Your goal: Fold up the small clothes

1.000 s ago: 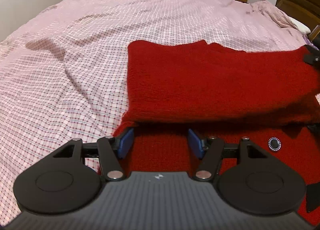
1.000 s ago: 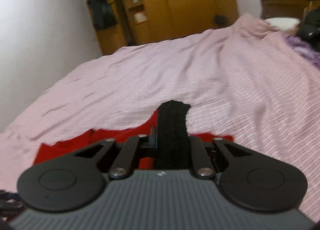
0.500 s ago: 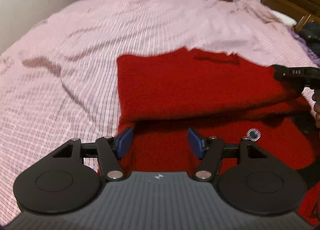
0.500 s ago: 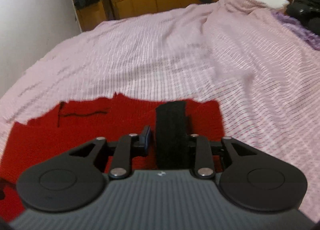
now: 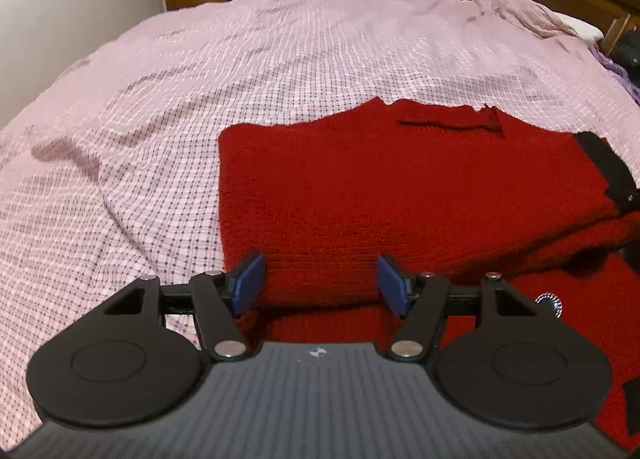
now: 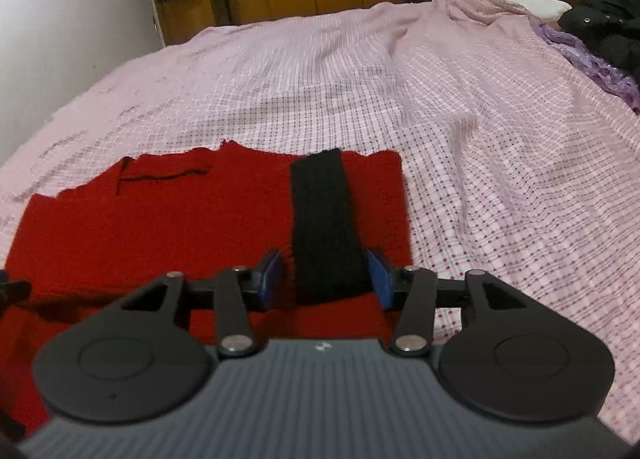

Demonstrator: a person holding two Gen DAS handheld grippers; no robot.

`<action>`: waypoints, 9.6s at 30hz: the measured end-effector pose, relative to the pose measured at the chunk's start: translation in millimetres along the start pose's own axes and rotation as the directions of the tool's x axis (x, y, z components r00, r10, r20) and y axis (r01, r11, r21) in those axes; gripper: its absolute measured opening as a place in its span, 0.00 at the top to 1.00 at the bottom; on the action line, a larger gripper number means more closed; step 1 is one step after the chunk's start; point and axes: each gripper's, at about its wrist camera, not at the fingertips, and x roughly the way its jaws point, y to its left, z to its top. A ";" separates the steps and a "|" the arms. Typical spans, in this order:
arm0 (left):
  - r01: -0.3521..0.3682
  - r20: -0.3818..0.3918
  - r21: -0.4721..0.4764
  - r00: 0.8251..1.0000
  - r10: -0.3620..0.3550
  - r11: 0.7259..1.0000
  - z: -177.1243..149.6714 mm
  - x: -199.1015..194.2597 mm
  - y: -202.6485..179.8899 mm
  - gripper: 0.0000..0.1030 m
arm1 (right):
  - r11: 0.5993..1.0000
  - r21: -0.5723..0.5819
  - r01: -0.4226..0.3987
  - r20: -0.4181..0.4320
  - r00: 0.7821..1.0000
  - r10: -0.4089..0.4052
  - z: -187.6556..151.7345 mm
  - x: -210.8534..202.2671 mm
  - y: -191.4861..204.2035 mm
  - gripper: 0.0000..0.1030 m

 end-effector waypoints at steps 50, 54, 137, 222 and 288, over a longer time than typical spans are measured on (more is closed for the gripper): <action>0.077 -0.014 0.077 0.997 -0.076 0.994 -104.0 -169.1 -18.2 0.24 | 0.948 -0.265 -0.175 -0.066 0.984 0.163 -120.8 -202.7 64.1 0.28; 0.091 -0.033 0.101 0.996 -0.088 0.991 -117.2 -172.5 -23.0 0.23 | 0.935 -0.307 -0.180 -0.086 0.983 0.161 -135.0 -205.2 71.3 0.28; 0.060 0.018 0.343 0.997 -0.071 0.937 -154.7 -170.4 -40.8 0.59 | 0.937 -0.344 -0.059 -0.019 0.998 0.056 -140.0 -204.6 46.7 0.77; -0.097 0.171 0.174 0.983 0.067 0.980 51.6 -20.3 29.4 0.35 | 0.949 -0.307 0.064 0.081 0.996 -0.041 16.6 -31.9 42.6 0.31; -0.047 0.142 0.070 0.989 0.037 0.996 55.3 12.3 29.9 0.93 | 0.992 -0.062 -0.113 0.106 0.987 0.119 43.2 1.3 -22.3 0.80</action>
